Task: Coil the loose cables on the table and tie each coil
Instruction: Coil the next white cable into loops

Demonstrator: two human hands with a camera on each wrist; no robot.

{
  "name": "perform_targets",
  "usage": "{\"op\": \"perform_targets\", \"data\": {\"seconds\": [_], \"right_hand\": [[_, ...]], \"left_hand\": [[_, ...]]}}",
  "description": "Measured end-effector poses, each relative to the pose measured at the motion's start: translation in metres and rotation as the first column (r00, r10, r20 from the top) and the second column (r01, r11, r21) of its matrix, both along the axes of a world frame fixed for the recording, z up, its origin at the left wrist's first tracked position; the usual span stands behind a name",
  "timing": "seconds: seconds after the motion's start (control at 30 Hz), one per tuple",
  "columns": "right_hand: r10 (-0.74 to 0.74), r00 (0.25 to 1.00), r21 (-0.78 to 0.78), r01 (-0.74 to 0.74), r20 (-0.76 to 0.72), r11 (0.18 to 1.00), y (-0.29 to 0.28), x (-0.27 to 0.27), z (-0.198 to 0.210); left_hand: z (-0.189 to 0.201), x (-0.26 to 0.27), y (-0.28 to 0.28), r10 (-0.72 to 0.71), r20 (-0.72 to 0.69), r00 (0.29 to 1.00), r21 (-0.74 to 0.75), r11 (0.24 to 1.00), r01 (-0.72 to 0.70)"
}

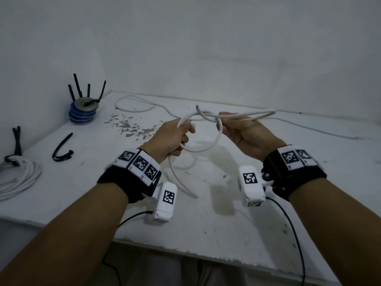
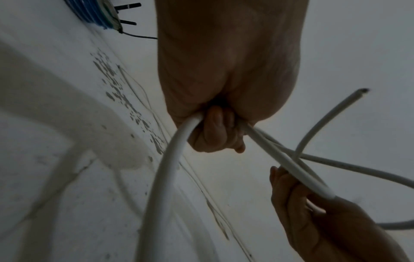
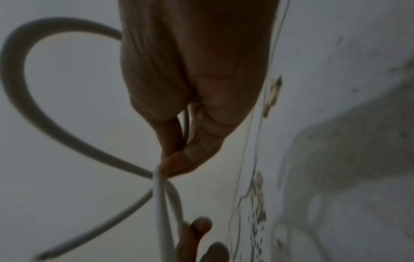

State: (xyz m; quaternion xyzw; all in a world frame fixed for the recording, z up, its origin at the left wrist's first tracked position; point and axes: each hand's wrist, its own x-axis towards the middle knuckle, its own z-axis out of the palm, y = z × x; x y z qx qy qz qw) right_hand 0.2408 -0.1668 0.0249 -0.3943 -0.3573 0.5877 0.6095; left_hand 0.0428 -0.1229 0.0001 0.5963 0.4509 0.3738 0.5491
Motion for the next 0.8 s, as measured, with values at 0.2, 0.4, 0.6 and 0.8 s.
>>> {"op": "perform_targets", "data": {"seconds": [0.2, 0.4, 0.6, 0.8], "right_hand": [[0.148, 0.984, -0.138, -0.161, -0.1, 0.977, -0.003, -0.011, -0.008], [0.178, 0.984, -0.17, -0.174, 0.007, 0.97, 0.0, -0.033, -0.002], [0.206, 0.929, -0.183, -0.155, 0.309, 0.971, 0.001, -0.035, -0.002], [0.096, 0.935, -0.045, -0.085, 0.341, 0.995, -0.001, -0.039, -0.004]], "left_hand": [[0.0, -0.001, 0.004, 0.145, -0.028, 0.989, 0.055, 0.988, -0.143], [0.007, 0.002, 0.004, 0.145, -0.075, 0.987, 0.089, 0.986, -0.138], [0.023, -0.005, 0.001, -0.085, -0.028, 0.996, 0.179, 0.98, 0.089], [0.021, 0.002, 0.004, 0.157, -0.029, 0.987, 0.29, 0.946, -0.141]]}}
